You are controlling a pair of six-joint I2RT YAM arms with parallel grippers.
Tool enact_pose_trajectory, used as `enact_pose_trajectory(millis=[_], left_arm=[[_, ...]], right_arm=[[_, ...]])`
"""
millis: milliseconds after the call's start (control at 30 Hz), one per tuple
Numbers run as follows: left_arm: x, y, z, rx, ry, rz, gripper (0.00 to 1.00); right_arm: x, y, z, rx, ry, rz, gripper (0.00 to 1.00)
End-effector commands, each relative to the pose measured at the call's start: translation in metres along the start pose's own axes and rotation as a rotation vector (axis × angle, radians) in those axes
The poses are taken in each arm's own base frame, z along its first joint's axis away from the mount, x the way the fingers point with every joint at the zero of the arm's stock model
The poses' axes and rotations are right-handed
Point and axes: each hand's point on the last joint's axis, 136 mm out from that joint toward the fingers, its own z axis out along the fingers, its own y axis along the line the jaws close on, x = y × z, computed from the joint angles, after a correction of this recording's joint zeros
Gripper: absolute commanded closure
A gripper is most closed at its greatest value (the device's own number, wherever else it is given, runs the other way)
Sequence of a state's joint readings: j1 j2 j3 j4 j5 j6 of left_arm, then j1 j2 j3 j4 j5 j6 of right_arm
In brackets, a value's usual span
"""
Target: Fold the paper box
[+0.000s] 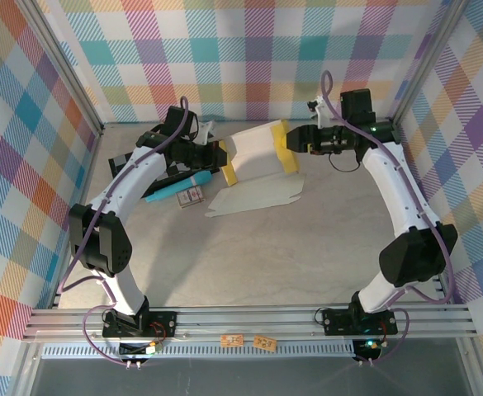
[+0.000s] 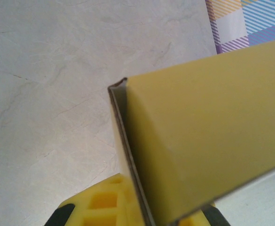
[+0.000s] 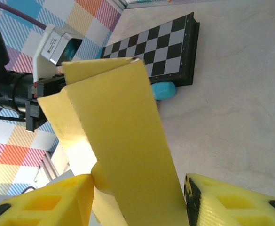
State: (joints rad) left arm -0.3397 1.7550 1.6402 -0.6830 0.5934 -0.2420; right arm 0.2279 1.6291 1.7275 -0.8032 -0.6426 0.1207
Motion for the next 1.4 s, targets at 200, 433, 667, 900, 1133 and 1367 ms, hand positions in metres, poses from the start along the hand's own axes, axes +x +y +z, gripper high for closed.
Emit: enact_pose_trajectory(millis=[200, 433, 667, 900, 1133, 1367], left_arm=[[-0.009, -0.038, -0.017, 0.079, -0.038, 0.082, 1.00], [-0.009, -0.039, -0.017, 0.071, -0.037, 0.090, 1.00], [-0.010, -0.041, -0.017, 0.059, -0.038, 0.103, 1.00], [-0.008, -0.047, -0.013, 0.053, -0.029, 0.118, 1.00], [-0.007, -0.051, -0.010, 0.054, -0.025, 0.126, 1.00], [-0.007, -0.054, -0.008, 0.057, -0.022, 0.131, 1.00]], right_arm=[[0.014, -0.005, 0.013, 0.124, 0.089, -0.094, 0.44], [0.021, -0.012, 0.021, 0.255, 0.145, -0.169, 0.50], [0.023, -0.028, 0.025, 0.452, 0.192, -0.238, 0.57], [0.027, -0.042, 0.034, 0.641, 0.227, -0.308, 0.81], [0.023, -0.049, 0.032, 0.722, 0.216, -0.303, 0.91], [0.027, -0.047, 0.038, 0.692, 0.226, -0.273, 0.79]])
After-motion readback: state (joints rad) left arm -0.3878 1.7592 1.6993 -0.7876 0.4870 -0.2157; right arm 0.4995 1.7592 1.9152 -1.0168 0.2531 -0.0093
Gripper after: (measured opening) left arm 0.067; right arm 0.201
